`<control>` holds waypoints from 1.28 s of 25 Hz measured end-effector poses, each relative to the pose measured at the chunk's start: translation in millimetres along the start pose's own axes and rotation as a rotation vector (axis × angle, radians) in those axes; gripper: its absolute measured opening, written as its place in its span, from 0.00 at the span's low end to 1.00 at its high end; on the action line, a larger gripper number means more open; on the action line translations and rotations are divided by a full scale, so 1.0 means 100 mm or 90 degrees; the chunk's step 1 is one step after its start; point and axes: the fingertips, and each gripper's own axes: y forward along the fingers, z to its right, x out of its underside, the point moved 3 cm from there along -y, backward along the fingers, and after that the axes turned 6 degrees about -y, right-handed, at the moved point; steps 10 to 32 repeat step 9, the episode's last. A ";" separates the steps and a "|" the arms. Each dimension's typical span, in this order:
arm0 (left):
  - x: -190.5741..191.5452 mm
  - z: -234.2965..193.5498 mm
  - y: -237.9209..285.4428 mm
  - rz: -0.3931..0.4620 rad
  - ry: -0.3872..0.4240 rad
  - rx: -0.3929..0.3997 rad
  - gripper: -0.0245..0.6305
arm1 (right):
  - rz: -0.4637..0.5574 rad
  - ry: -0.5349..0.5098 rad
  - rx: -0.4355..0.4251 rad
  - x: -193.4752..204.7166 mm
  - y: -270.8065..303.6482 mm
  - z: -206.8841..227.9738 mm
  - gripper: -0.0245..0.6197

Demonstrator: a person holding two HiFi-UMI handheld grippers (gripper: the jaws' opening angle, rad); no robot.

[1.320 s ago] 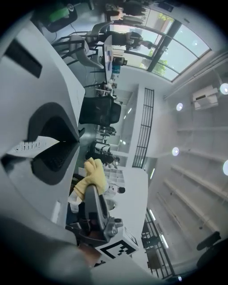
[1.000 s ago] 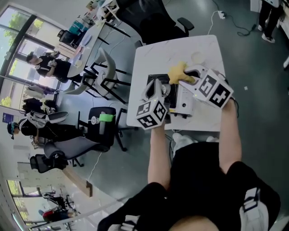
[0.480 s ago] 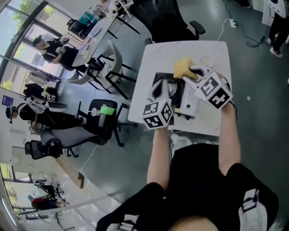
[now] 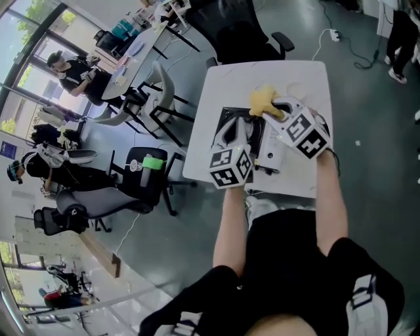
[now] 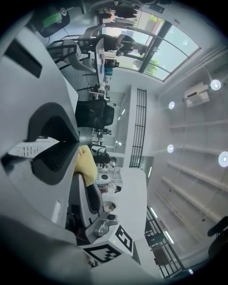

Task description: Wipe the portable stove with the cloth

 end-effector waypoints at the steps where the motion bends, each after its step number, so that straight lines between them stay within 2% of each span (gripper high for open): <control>1: 0.00 0.01 0.01 -0.001 0.001 0.001 0.03 | 0.001 0.005 0.004 0.01 -0.01 0.02 0.17; 9: 0.03 0.07 -0.01 -0.006 0.005 0.001 0.03 | 0.012 0.043 0.045 0.05 -0.08 0.15 0.17; 32: 0.03 0.07 -0.01 -0.006 0.005 0.001 0.03 | 0.012 0.043 0.045 0.05 -0.08 0.15 0.17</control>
